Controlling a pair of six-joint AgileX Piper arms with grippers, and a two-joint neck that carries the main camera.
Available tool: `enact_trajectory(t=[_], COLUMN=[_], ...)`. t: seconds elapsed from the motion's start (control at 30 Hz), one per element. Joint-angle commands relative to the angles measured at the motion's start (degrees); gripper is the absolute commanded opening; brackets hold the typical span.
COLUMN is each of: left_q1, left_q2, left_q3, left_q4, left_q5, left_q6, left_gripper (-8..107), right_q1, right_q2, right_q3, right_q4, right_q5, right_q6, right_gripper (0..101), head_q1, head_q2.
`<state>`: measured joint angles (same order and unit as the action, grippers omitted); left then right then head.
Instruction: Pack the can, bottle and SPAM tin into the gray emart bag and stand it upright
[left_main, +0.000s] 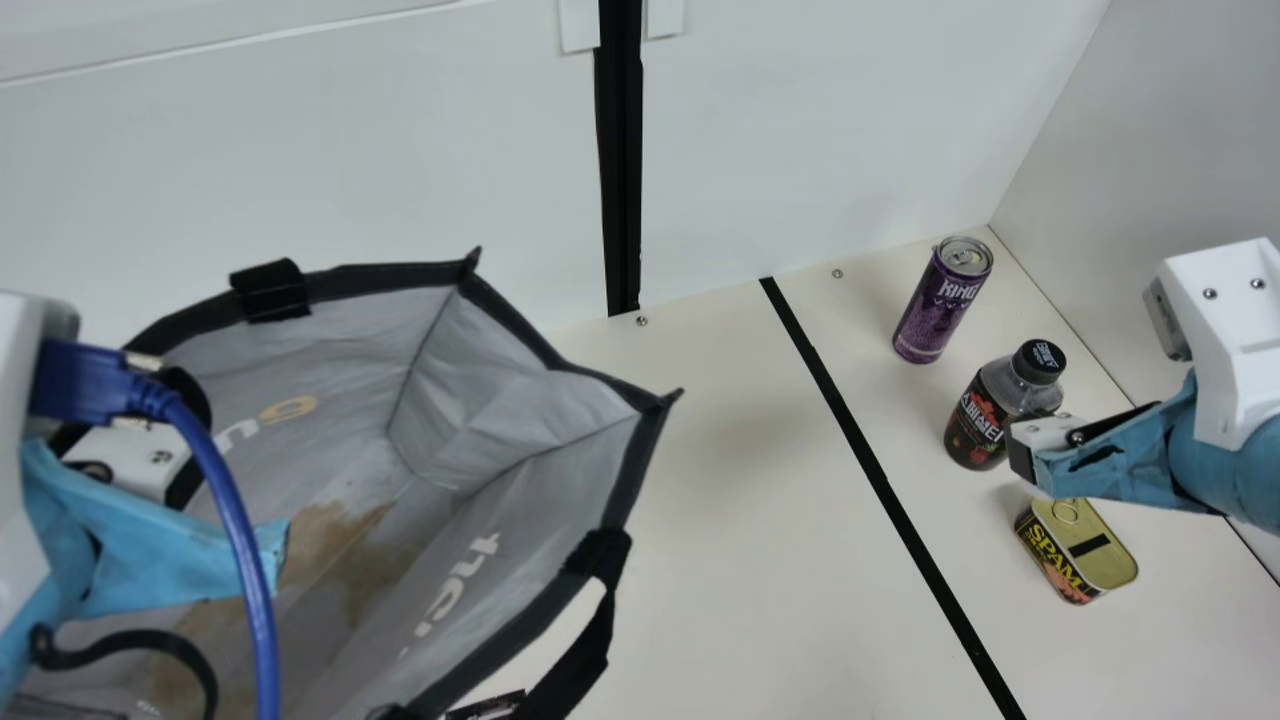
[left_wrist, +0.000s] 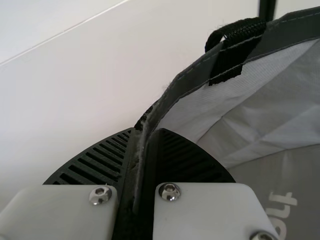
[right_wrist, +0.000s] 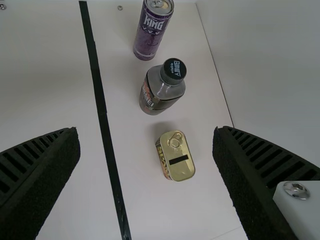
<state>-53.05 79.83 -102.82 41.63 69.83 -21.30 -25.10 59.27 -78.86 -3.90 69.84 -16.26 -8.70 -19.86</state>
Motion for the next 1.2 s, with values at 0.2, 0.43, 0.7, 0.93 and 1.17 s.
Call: enact_trajectory(t=[0.2,0.43,0.7,0.93,1.17], left_q1=[-1.14,-1.01,-1.48,-3.07,-5.71], left_q2=[-0.87,-0.59,1.01,3.36,5.92], left_q3=[9.07,15.91,21.30,24.30,25.18], left_q4=[17.93,26.34,30.97,30.92,28.47], left_q5=[0.07,0.07,0.07,0.07,0.07], left_q6=[-12.26,-20.13,-26.85,-31.28,-33.93], left_gripper=[-8,-8,-8,-8,-8], right_q1=[0.00,0.00,0.00,0.00,0.00], right_q2=[0.00,0.00,0.00,0.00,0.00], right_q3=[0.00,0.00,0.00,0.00,0.00], right_q4=[0.00,0.00,0.00,0.00,0.00], right_q5=[0.00,0.00,0.00,0.00,0.00], right_q6=[0.00,0.00,0.00,0.00,0.00], right_gripper=[95,95,95,95,95], head_q1=[-1.30,-1.30,-1.30,-1.30,-1.30], head_q2=[-0.14,-0.14,-0.14,-0.14,-0.14])
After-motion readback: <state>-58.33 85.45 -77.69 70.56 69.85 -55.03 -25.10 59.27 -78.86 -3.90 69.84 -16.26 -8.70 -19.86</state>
